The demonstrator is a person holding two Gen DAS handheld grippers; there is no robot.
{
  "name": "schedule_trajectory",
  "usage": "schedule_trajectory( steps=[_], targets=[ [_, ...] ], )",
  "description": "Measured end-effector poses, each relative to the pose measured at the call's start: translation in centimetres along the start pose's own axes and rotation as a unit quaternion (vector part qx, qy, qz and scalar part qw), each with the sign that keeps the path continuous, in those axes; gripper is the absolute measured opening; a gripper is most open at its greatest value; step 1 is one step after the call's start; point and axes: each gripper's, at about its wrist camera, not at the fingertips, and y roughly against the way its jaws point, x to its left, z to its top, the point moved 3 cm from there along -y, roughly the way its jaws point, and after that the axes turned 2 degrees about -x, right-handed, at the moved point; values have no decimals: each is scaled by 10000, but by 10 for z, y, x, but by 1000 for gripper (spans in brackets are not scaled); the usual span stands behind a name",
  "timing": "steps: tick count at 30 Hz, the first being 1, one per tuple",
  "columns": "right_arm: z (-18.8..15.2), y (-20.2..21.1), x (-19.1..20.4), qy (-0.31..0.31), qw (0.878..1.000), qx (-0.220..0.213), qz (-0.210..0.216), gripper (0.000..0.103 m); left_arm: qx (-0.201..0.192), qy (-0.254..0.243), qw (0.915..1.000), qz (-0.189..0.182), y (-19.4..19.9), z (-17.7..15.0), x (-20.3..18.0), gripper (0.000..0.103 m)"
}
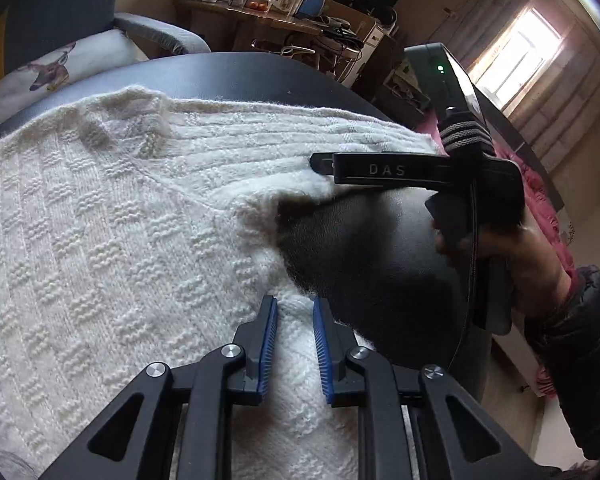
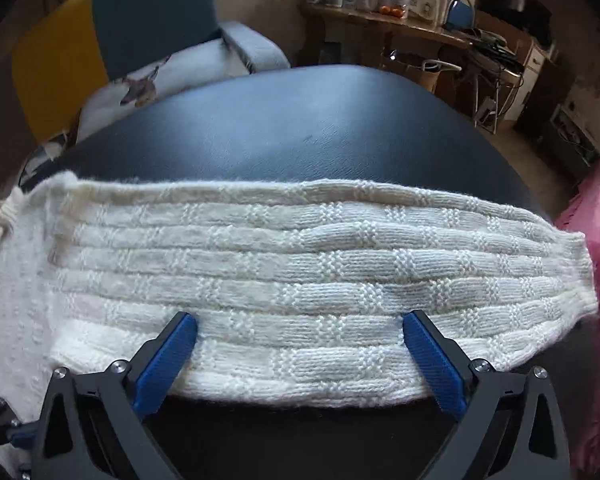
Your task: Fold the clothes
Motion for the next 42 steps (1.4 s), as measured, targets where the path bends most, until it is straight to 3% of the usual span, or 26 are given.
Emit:
schedule_trajectory(
  steps=[6,10,17,25,28,31,34,39,42],
  targets=[
    [0,-3,-10,9,10000,-42,24,103,-49,2,9999,147,3,1,-1,18],
    [2,4,-6,16,10000,-22,72,103,-242,42,9996,161,30,12,3,18],
    [20,23,-16,-72,9998,-189,30,103,-646,202,9930,967,52,77,63,18],
    [34,18,-69,-435,9985,-167,-276,103,-383,20,9882,1481,12,119,92,18],
    [34,11,-102,-727,9964,-56,-431,103,-146,115,9858,1667,-15,123,104,18],
    [23,-4,-133,-867,9950,212,-450,103,-196,142,9830,1821,-25,121,111,18],
    [14,0,-156,-952,9946,-39,-403,103,-221,-74,9803,1963,-26,117,106,19],
    [8,4,-158,-815,9954,-216,-457,103,-293,171,9816,1881,-21,118,108,19],
    [10,4,-155,-839,9952,-114,-490,103,-422,307,9798,1931,-3,113,110,19]
  ],
)
